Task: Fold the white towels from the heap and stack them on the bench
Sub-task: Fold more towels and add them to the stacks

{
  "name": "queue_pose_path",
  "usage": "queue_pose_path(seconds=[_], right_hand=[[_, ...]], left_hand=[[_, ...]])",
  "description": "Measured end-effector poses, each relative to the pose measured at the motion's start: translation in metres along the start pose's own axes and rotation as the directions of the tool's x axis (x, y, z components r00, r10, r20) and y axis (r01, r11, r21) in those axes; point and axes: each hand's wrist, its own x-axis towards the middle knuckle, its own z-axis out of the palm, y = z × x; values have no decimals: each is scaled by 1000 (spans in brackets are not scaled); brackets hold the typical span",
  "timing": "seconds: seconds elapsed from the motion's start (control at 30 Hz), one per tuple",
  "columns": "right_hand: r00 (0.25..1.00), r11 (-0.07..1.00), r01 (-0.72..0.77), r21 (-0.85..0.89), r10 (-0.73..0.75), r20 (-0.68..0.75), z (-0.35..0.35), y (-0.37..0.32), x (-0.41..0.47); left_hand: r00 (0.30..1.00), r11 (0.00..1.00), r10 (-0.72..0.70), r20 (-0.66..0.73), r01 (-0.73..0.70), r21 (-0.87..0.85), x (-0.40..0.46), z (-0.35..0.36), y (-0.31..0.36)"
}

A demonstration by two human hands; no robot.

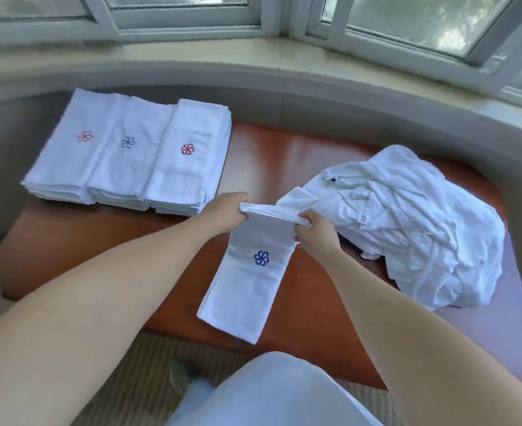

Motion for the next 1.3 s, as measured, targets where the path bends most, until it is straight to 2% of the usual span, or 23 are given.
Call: queue_pose_path(seconds=[0.3, 0.57, 0.97, 1.3], right_hand=[[983, 985, 163, -54, -167, -80, 110, -142, -66], [948, 947, 307, -92, -313, -64, 173, -235, -96], [876, 873, 483, -66, -481, 44, 211, -339, -69], [819, 818, 574, -32, -574, 13, 219, -411, -30]], left_hand=[[987, 991, -12, -163, -10, -135, -101, -108, -138], [960, 985, -53, -275, 5, -174, -153, -181, -218], [896, 983, -150, -417, 89, -161, -166, -281, -268], [841, 983, -175, -513, 116, -144, -131, -357, -279]])
